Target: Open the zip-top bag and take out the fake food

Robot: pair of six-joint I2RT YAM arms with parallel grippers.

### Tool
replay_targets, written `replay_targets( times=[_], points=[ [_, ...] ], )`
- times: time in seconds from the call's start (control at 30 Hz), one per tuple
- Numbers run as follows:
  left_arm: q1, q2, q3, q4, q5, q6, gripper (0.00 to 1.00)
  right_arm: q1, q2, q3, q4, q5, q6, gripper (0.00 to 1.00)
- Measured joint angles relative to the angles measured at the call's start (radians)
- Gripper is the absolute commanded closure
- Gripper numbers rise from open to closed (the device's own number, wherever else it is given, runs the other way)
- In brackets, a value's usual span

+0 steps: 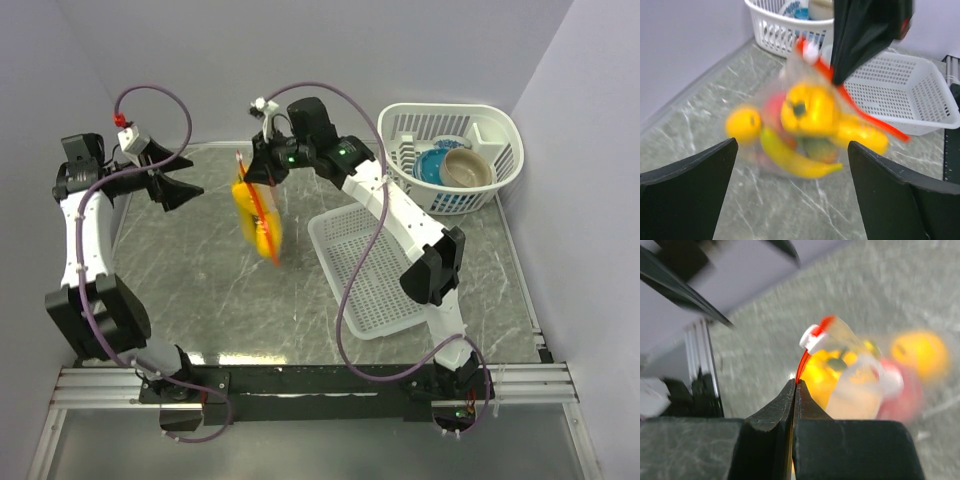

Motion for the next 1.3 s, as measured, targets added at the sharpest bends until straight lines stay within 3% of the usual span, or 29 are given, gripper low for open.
replay_targets(
  times=[0.07, 0.17, 0.33, 0.5, 0.63, 0.7, 0.8, 1.03, 1.17, 1.3],
  points=[
    [0.000, -0.053, -0.042, 0.154, 0.008, -0.123, 0.01, 0.001, 0.005, -0.008, -0.078, 0.006, -0.050, 1.00],
    [0.008, -0.055, -0.050, 0.252, 0.016, -0.208, 0.01, 0.019, 0.008, -0.011, -0.169, 0.052, -0.121, 1.00],
    [0.045, 0.003, -0.074, 0.226, 0.016, -0.194, 0.01, 0.092, -0.030, -0.118, -0.218, 0.162, -0.295, 1.00],
    [0.051, -0.029, -0.293, 0.316, 0.008, -0.242, 0.01, 0.160, -0.068, -0.230, -0.250, 0.215, -0.432, 1.00],
    [0.012, -0.094, -0.370, 0.295, 0.006, -0.181, 0.01, 0.159, -0.098, -0.250, -0.259, 0.240, -0.500, 1.00],
    [-0.021, -0.134, -0.378, 0.278, 0.008, -0.110, 0.01, 0.150, -0.113, -0.250, -0.259, 0.246, -0.520, 1.00],
    [-0.069, -0.171, -0.375, 0.187, 0.010, 0.111, 0.01, 0.142, -0.133, -0.249, -0.262, 0.248, -0.542, 1.00],
    [-0.162, -0.068, -0.261, -0.303, 0.006, 0.891, 0.01, 0.136, -0.141, -0.213, -0.309, 0.228, -0.560, 1.00],
    [-0.169, 0.008, -0.159, -0.435, 0.005, 1.098, 0.01, 0.135, -0.160, -0.213, -0.320, 0.203, -0.567, 1.00],
    [-0.180, 0.008, -0.091, -0.498, 0.003, 1.152, 0.01, 0.136, -0.192, -0.213, -0.326, 0.166, -0.576, 1.00]
  ],
)
